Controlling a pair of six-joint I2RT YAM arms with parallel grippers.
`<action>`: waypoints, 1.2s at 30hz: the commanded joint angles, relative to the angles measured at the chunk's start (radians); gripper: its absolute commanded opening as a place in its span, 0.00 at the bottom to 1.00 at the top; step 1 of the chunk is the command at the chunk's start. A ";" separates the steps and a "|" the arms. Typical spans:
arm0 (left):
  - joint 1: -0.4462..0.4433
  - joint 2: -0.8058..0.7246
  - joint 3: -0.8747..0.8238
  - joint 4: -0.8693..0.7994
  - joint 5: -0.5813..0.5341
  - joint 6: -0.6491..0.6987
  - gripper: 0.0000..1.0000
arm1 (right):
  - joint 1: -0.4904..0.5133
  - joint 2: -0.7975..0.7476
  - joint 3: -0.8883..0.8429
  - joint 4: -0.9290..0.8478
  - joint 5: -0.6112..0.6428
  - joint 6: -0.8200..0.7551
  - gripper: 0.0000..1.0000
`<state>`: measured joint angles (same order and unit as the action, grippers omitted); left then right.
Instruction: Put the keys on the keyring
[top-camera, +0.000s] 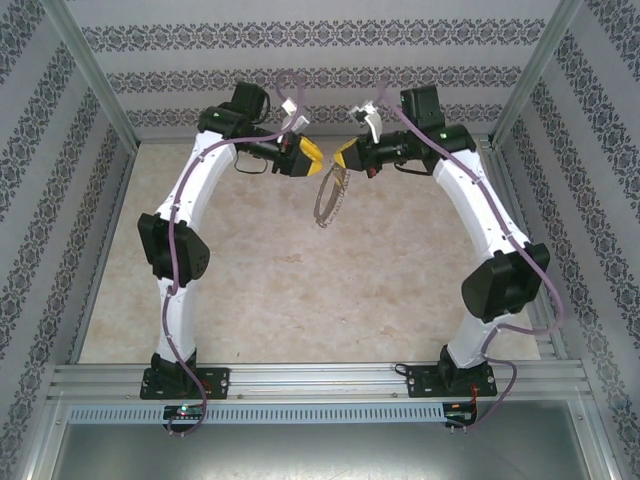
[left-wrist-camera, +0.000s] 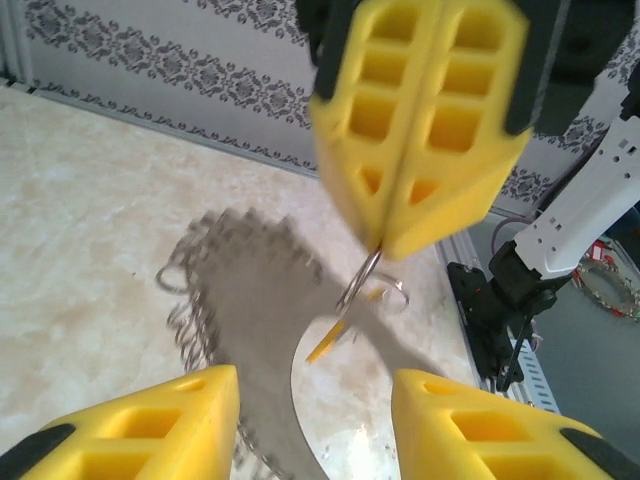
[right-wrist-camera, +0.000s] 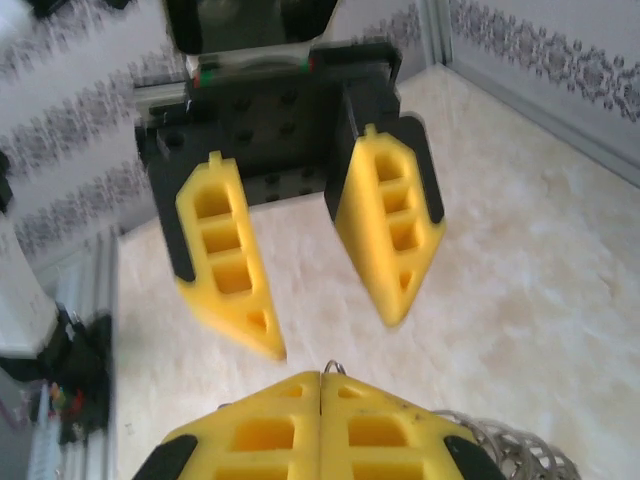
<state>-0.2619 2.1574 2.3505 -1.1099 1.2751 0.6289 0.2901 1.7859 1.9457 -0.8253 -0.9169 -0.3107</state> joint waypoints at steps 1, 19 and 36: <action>0.024 -0.077 0.030 -0.113 -0.003 0.092 0.46 | 0.058 0.077 0.196 -0.427 0.168 -0.277 0.00; 0.004 -0.060 -0.001 -0.199 0.047 0.193 0.38 | 0.108 0.221 0.559 -0.675 0.199 -0.400 0.00; -0.064 -0.006 -0.004 -0.215 0.062 0.226 0.37 | 0.101 0.213 0.549 -0.621 0.141 -0.380 0.00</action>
<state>-0.3157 2.1338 2.3501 -1.2808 1.3060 0.8131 0.4011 2.0312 2.4786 -1.4689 -0.7246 -0.6876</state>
